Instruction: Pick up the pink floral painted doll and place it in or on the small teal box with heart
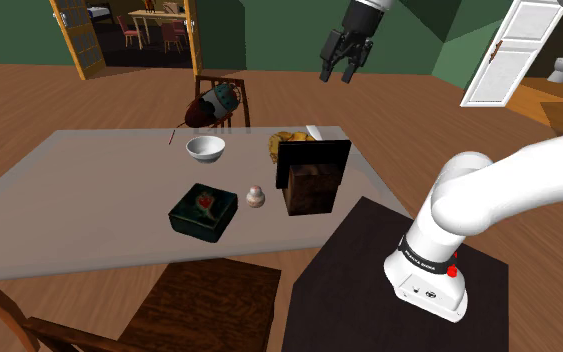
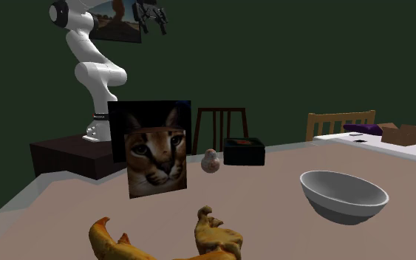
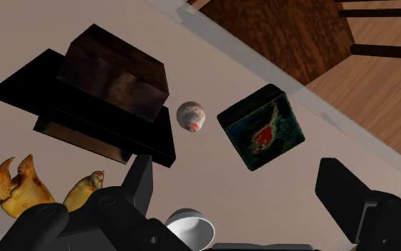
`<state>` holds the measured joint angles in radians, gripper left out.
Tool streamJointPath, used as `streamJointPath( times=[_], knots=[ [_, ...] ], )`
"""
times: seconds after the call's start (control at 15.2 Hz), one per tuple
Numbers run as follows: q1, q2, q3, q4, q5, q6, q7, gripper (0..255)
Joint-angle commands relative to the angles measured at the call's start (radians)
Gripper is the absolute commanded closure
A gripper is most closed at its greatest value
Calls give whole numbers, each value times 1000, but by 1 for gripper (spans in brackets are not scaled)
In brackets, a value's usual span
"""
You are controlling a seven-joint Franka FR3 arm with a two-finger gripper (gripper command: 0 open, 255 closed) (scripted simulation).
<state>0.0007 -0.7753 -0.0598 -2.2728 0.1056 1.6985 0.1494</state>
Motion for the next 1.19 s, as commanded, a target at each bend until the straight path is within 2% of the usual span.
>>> streamJointPath(
  times=[0.0,0.59,1.12],
  knots=[
    [0,0,0,0,0,0,0,0],
    [-8,202,92,-98,-23,259,92,0],
    [-27,455,163,-100,-80,469,198,0]
  ],
)
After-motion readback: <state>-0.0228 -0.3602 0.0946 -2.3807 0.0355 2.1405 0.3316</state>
